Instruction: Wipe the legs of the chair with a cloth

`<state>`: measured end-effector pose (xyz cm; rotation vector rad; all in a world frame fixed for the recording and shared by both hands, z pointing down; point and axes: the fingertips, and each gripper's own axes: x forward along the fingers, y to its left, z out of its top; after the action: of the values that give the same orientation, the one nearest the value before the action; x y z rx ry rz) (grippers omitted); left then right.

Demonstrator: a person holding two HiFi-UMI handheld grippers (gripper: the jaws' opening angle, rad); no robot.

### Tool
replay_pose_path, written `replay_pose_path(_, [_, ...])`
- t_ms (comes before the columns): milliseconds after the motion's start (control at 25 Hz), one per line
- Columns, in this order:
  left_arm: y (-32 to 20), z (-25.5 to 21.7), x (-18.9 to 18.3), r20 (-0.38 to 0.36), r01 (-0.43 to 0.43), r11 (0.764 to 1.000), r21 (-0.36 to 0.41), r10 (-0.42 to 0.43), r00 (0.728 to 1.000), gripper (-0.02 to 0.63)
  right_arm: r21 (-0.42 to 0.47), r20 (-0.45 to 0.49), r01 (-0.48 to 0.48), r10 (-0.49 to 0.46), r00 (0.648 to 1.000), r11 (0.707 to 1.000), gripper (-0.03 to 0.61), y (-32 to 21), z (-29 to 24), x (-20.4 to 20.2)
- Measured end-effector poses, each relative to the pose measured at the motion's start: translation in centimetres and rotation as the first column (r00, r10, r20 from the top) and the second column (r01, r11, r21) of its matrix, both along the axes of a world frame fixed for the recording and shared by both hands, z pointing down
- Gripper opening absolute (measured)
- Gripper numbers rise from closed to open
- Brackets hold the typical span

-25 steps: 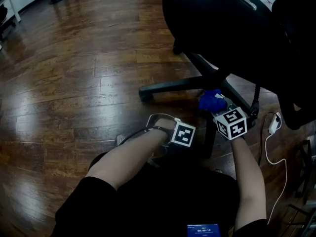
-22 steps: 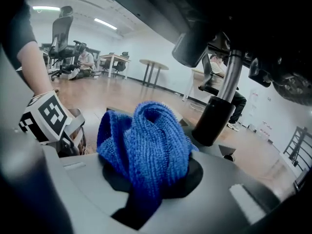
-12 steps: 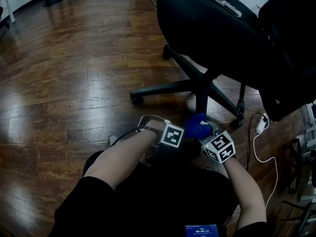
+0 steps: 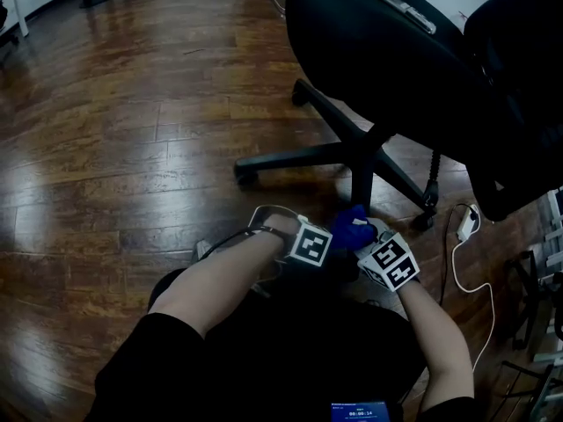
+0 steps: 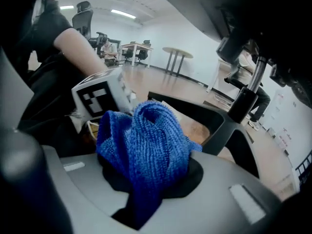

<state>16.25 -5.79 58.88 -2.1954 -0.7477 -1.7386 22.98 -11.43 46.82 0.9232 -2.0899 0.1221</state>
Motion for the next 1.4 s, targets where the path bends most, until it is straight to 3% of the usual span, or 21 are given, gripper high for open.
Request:
replay_pose_path(120, [0.0,-0.1,0.1,-0.009,-0.002,1.0,-0.025,0.001,1.0,0.0,0.066,0.059,-0.092,0.089,0.994,0.994,0.08,-5.4,-1.9,1.5])
replay_pose_path(280, [-0.1,-0.3,0.1,-0.017,0.008,0.997,-0.075,-0.009,1.0,0.0,0.164,0.083,-0.224,0.213,0.974,0.961,0.08,-11.5,-3.9,3.2])
replay_pose_path(440, [-0.4,-0.4,0.0,-0.019,0.015,0.996,-0.084,-0.017,1.0,0.0,0.198,0.078,-0.261,0.251,0.965,0.945,0.08,-13.9,-4.8,3.9])
replay_pose_path(680, [-0.5,-0.3,-0.1,-0.012,0.026,0.999,-0.046,-0.026,1.0,0.0,0.2,0.036,-0.247,0.245,0.969,0.948,0.081,-11.7,-4.0,3.2])
replay_pose_path(880, [-0.7,0.0,-0.6,-0.006,0.044,0.999,-0.008,-0.044,0.999,0.0,0.157,-0.078,-0.122,0.135,0.988,0.98,0.083,-5.7,-1.4,1.0])
replay_pose_path(960, [-1.2,-0.3,-1.1,-0.003,0.027,0.999,0.02,-0.027,1.0,0.0,0.128,-0.076,-0.086,0.096,0.992,0.988,0.083,-3.0,-0.8,0.4])
replay_pose_path(1080, [-3.4,-2.4,-2.0,-0.064,0.085,0.995,0.054,-0.082,0.995,0.0,0.111,-0.044,-0.062,0.067,0.997,0.992,0.083,0.0,-0.1,-0.2])
replay_pose_path(1160, [-6.4,-4.8,-2.3,-0.181,0.164,0.982,0.097,-0.144,0.973,0.0,0.113,-0.041,-0.058,0.063,0.997,0.992,0.083,0.8,0.2,-0.3])
replay_pose_path(1200, [-8.3,-6.4,-2.1,-0.269,0.218,0.969,0.114,-0.181,0.946,0.0,0.109,-0.049,-0.056,0.061,0.997,0.993,0.083,0.9,0.2,-0.3])
replay_pose_path(1280, [-12.8,-9.5,-2.3,-0.427,0.355,0.926,0.131,-0.27,0.863,0.0,0.098,-0.064,-0.049,0.055,0.996,0.994,0.083,0.8,0.2,-0.3])
replay_pose_path(1320, [-15.0,-10.6,-2.9,-0.473,0.426,0.895,0.136,-0.319,0.821,0.0,0.097,-0.069,-0.047,0.053,0.996,0.994,0.083,0.9,0.2,-0.3])
replay_pose_path(1360, [-16.9,-11.3,-3.6,-0.499,0.479,0.868,0.13,-0.36,0.788,0.067,0.098,-0.073,-0.044,0.052,0.996,0.994,0.083,0.9,0.2,-0.4])
replay_pose_path(1400, [-18.1,-11.7,-4.0,-0.51,0.506,0.854,0.116,-0.386,0.769,0.192,0.101,-0.077,-0.042,0.049,0.996,0.994,0.083,0.9,0.2,-0.4])
